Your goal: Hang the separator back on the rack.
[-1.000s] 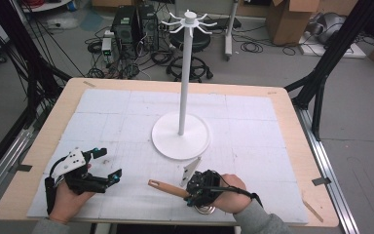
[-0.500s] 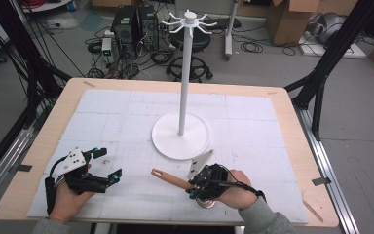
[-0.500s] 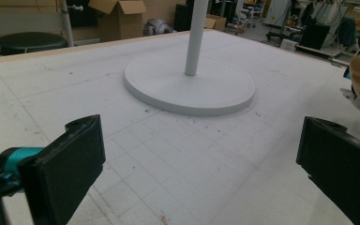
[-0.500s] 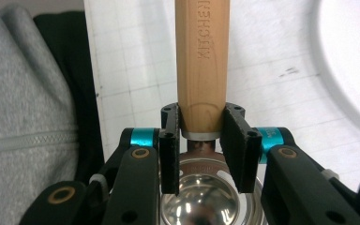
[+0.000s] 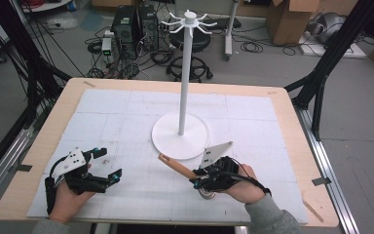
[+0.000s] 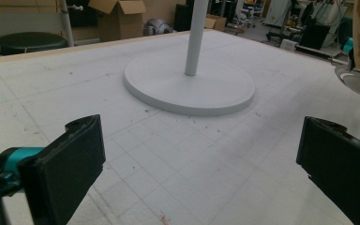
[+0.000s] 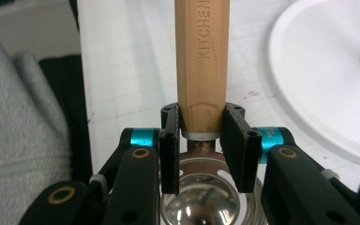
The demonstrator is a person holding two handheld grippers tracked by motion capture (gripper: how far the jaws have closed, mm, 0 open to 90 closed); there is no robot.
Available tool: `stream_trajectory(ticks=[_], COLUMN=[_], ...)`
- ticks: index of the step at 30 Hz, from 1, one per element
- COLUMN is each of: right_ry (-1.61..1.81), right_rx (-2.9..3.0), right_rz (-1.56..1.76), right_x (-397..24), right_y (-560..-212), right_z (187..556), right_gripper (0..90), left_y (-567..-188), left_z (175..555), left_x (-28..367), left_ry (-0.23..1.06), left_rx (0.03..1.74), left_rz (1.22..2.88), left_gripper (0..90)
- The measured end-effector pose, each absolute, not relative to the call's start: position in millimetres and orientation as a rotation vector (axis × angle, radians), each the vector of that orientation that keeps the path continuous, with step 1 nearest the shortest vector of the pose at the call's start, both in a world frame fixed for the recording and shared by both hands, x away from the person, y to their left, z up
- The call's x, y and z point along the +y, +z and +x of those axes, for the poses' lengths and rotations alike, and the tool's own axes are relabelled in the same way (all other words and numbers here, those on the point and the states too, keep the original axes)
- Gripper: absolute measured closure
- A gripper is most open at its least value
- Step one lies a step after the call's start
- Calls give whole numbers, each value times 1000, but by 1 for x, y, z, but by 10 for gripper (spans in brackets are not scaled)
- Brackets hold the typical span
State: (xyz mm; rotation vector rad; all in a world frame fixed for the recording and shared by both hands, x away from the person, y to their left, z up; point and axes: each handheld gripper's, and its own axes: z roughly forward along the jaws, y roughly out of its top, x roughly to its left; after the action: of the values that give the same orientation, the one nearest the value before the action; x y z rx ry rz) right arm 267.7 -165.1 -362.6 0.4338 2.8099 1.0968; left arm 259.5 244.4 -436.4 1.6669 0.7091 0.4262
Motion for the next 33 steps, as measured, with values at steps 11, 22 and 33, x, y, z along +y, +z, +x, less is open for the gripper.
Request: stream_trajectory(ticks=[11, 22, 33], right_ry=[1237, 1359, 1440], right_rx=[2706, 2593, 2499], right_rz=[496, 532, 534], right_x=[-183, -198, -210], right_y=[-354, -343, -330], right_z=[274, 275, 272], right_gripper=[698, 699, 699], left_y=[-437, -437, -437], left_z=[260, 260, 260], left_x=[244, 244, 244], left_ry=[428, 428, 428], left_rx=[712, 712, 713], left_rz=[1667, 1668, 1672], left_gripper=[18, 18, 18])
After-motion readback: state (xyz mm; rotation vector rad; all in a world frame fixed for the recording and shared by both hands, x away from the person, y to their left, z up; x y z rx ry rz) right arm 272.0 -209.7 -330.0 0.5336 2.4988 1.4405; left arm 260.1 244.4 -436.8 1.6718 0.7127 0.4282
